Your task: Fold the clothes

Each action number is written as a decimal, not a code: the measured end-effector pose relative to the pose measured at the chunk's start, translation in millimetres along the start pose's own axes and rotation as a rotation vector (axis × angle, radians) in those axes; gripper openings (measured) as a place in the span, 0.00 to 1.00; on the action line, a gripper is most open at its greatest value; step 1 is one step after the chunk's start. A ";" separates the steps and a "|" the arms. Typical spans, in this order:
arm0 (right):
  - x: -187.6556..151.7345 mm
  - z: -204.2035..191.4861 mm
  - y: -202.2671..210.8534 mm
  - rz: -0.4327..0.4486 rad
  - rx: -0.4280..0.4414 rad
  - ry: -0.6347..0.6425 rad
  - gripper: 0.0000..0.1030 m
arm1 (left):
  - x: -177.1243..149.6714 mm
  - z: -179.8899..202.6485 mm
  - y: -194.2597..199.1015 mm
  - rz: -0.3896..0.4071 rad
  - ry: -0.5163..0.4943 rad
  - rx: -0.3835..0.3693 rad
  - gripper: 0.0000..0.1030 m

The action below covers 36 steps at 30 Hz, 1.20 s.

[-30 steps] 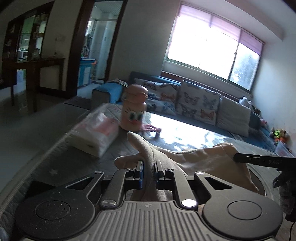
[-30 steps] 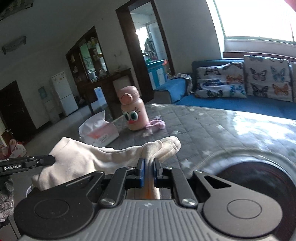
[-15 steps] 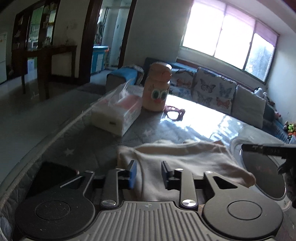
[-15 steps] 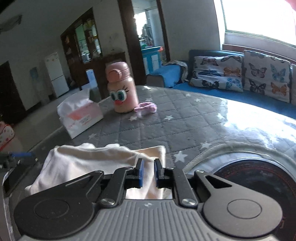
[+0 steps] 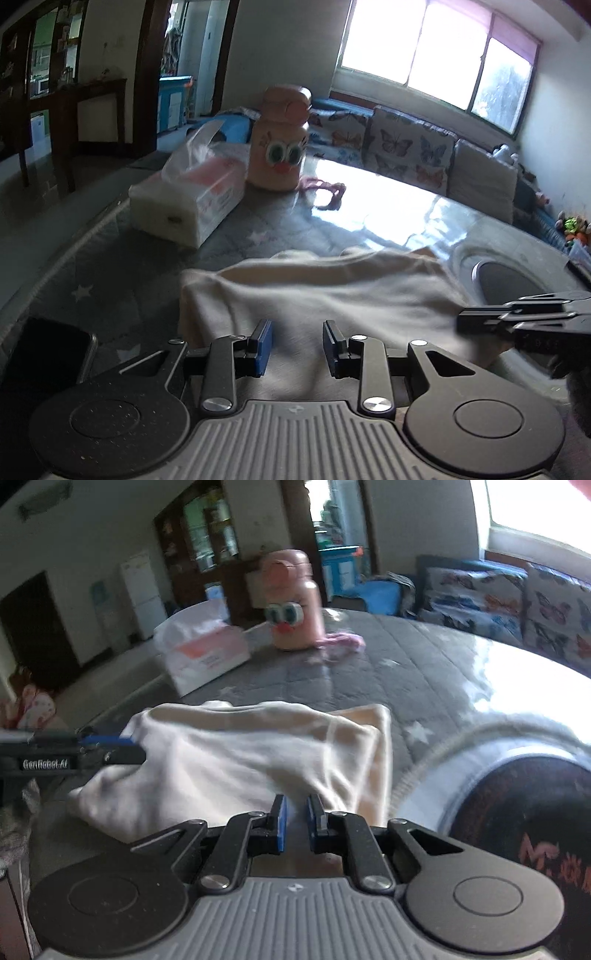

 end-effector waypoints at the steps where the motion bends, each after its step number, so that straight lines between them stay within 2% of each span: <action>1: 0.5 2.5 1.5 0.001 0.015 -0.017 0.10 | 0.1 -0.3 0.1 0.000 0.000 -0.002 0.32; 6: 12.5 -1.1 12.0 0.033 0.020 -0.001 0.11 | 4.3 2.7 2.8 0.012 -0.009 -0.018 0.32; 11: 15.8 2.2 -10.2 -0.007 0.014 -0.002 0.11 | 18.6 13.7 -3.5 0.017 -0.032 -0.032 0.32; 17: 34.1 4.3 -8.1 0.023 0.020 -0.010 0.12 | 36.7 21.4 -17.5 0.013 -0.048 -0.036 0.32; 23: 61.3 5.3 -30.7 0.024 0.034 -0.034 0.12 | 49.4 22.4 -34.9 -0.005 -0.045 -0.023 0.35; 27: 78.2 -7.7 -49.3 0.024 0.040 0.002 0.12 | 53.8 17.3 -43.0 -0.013 -0.027 -0.026 0.35; 30: 81.6 -12.1 -65.1 0.004 0.008 0.028 0.12 | 53.2 16.5 -50.0 -0.027 -0.029 -0.020 0.35; 33: 82.0 -15.9 -68.1 0.018 -0.024 0.072 0.12 | 52.9 18.9 -51.2 -0.024 -0.043 -0.024 0.44; 36: 81.3 -17.1 -61.8 0.026 -0.016 0.065 0.23 | 53.0 20.5 -48.8 -0.021 -0.047 -0.023 0.45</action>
Point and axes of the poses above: each gripper's, at about its wrist camera, not at the fingertips, and y roughly against the way its jaws point, z to its right, x to its top, the point moved 7 cm from there along -y, roughly the way its jaws point, and after that the axes turned 13 degrees about -z, right-handed, at the moved point
